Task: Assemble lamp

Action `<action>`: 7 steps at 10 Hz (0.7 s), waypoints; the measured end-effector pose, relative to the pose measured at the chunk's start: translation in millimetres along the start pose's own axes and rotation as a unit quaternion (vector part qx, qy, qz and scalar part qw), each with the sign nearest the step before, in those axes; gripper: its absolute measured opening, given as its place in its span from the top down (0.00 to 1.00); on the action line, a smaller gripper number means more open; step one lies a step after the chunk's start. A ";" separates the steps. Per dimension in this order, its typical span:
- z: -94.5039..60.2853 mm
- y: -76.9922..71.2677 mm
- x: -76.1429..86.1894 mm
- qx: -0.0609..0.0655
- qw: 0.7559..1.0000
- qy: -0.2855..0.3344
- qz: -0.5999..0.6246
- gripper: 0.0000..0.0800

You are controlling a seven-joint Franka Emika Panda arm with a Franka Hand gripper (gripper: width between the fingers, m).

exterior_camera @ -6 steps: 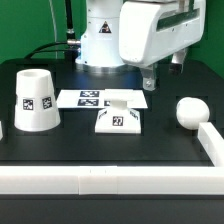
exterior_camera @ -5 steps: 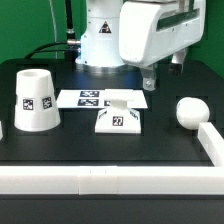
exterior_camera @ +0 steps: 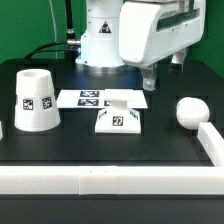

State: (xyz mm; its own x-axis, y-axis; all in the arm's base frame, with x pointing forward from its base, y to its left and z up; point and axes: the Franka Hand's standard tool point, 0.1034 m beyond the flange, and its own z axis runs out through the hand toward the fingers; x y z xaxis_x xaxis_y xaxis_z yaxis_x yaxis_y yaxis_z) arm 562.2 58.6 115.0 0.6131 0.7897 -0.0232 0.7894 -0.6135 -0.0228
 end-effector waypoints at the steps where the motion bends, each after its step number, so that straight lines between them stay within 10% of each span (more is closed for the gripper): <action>1: 2.9 -3.4 -15.8 0.002 1.000 -0.002 -0.004 0.13; 5: 20.2 -24.2 -76.7 0.004 1.000 -0.004 0.014 0.13; 7: 23.1 -26.7 -80.9 0.007 1.000 -0.006 0.019 0.13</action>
Offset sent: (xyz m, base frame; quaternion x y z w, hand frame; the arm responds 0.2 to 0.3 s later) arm -0.0599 -0.0326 -0.0117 -0.0052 0.0212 0.0002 0.9998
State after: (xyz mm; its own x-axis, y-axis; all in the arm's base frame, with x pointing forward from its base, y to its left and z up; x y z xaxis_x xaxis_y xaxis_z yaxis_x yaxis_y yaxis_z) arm 490.8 11.0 94.4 0.6415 0.7663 -0.0357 0.7654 -0.6425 -0.0355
